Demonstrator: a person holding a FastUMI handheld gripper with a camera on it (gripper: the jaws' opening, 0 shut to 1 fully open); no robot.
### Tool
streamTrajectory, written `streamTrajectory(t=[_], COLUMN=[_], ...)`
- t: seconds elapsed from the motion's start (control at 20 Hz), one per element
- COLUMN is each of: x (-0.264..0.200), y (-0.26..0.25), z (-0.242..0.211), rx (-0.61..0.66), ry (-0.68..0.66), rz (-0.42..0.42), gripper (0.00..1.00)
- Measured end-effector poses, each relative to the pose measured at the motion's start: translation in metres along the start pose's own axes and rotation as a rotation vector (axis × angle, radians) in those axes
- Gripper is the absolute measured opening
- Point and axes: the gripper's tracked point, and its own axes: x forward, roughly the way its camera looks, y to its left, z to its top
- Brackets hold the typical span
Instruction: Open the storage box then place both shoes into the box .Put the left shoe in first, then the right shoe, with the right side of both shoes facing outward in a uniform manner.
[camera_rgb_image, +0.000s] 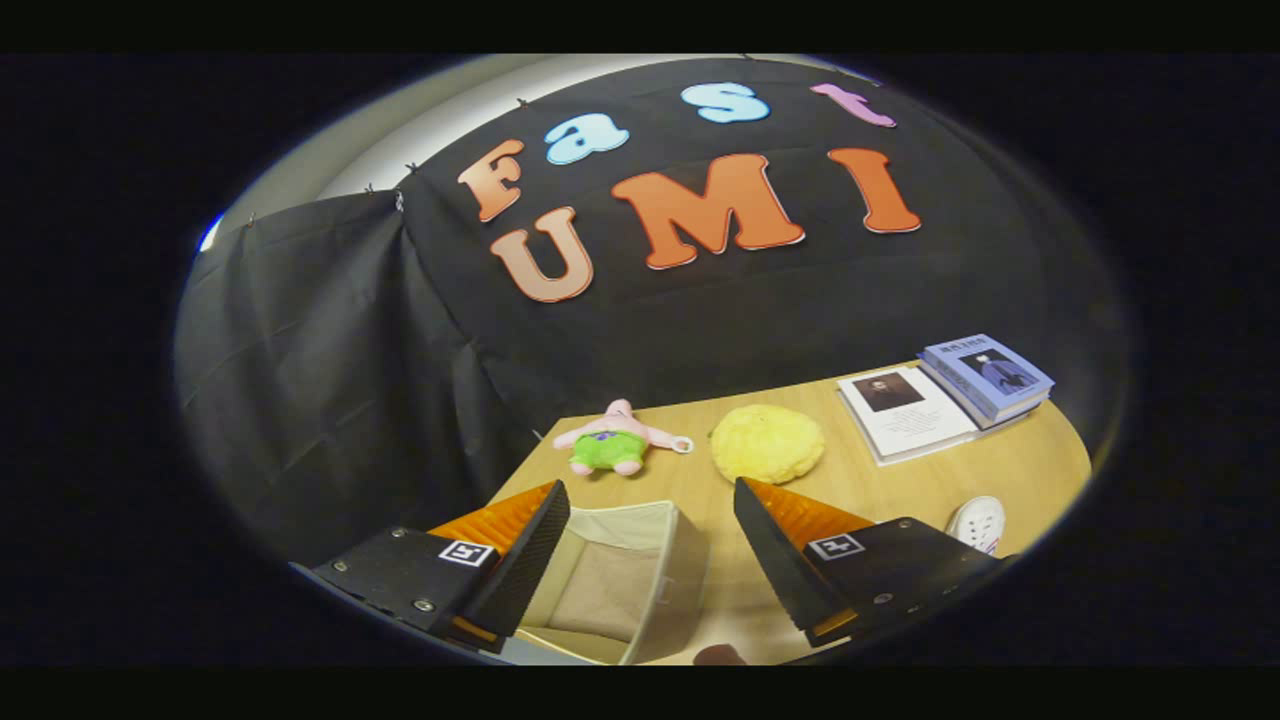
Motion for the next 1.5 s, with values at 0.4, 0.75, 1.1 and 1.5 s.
streamTrajectory(t=[0.4,0.75,1.1,1.5], x=[-0.028,-0.042,-0.041,-0.035], y=[-0.111,-0.176,-0.208,-0.224], z=[-0.035,-0.083,-0.153,-0.207], rx=[-0.115,-0.112,-0.081,-0.031], ry=[-0.021,0.024,0.168,0.297], rz=[-0.22,-0.355,-0.383,-0.392], gripper=[0.98,0.98,0.79,0.59])
